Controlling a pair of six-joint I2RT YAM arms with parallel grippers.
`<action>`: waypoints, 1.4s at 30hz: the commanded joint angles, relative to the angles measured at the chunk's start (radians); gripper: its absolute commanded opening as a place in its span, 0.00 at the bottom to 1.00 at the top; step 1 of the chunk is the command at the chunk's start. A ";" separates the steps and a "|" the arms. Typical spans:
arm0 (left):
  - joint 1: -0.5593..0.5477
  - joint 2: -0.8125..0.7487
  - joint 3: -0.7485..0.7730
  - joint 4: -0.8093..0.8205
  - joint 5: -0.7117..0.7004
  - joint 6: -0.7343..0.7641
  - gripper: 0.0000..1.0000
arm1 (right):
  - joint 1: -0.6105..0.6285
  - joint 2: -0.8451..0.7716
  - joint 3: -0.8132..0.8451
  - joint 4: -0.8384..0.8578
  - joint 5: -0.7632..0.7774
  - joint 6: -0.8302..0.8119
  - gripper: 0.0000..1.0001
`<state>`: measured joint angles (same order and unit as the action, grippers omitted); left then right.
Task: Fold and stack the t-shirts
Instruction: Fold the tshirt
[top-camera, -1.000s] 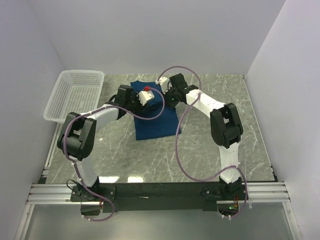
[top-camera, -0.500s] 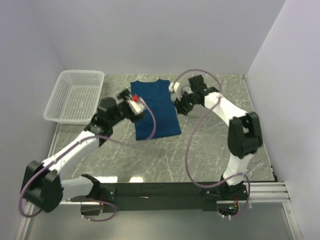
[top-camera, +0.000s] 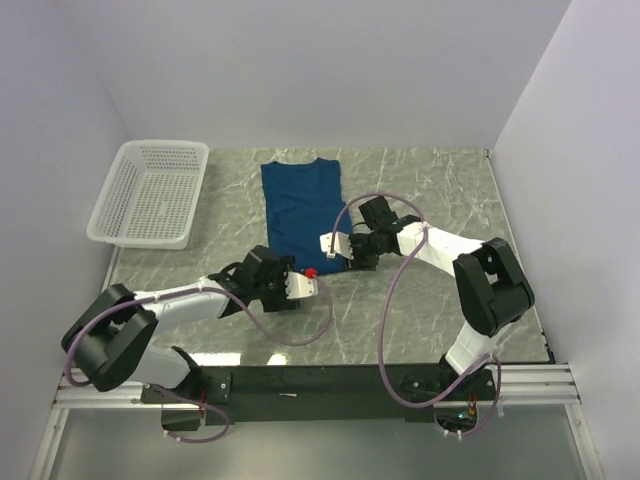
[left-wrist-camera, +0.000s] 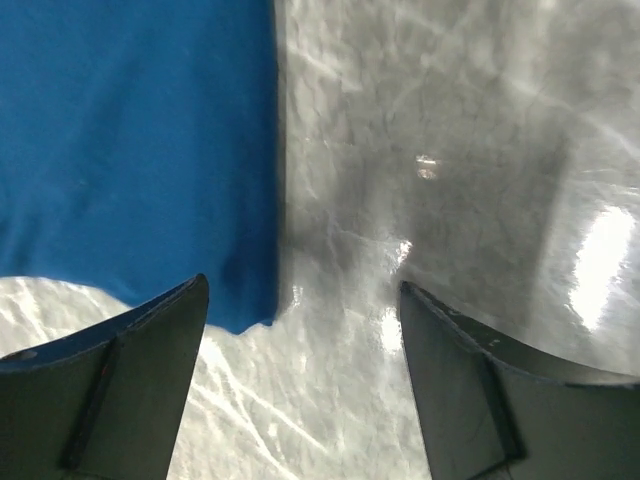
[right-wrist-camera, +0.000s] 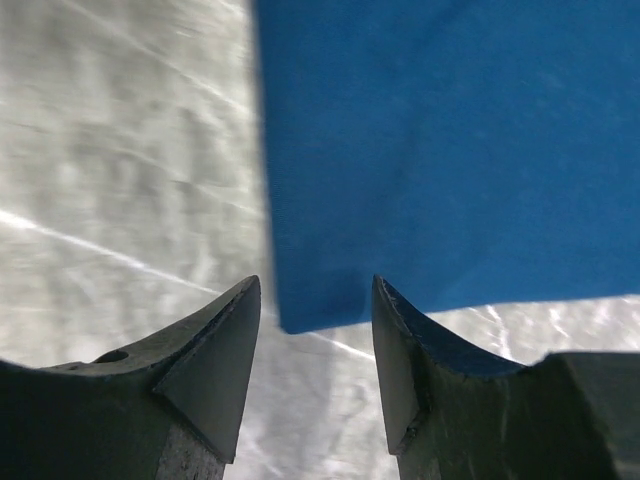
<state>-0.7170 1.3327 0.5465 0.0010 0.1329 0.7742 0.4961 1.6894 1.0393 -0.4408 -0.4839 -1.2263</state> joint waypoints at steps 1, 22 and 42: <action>-0.002 0.075 0.043 0.080 -0.053 0.033 0.82 | 0.010 0.015 0.002 0.106 0.064 -0.009 0.55; 0.024 0.129 0.013 0.197 -0.128 0.023 0.39 | -0.005 -0.025 0.016 -0.093 -0.088 -0.099 0.61; 0.070 0.108 -0.010 0.191 0.020 0.011 0.01 | 0.053 0.124 0.022 0.033 0.136 0.002 0.31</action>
<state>-0.6514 1.4670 0.5434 0.1970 0.0906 0.7914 0.5385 1.7706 1.0458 -0.4030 -0.3809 -1.2480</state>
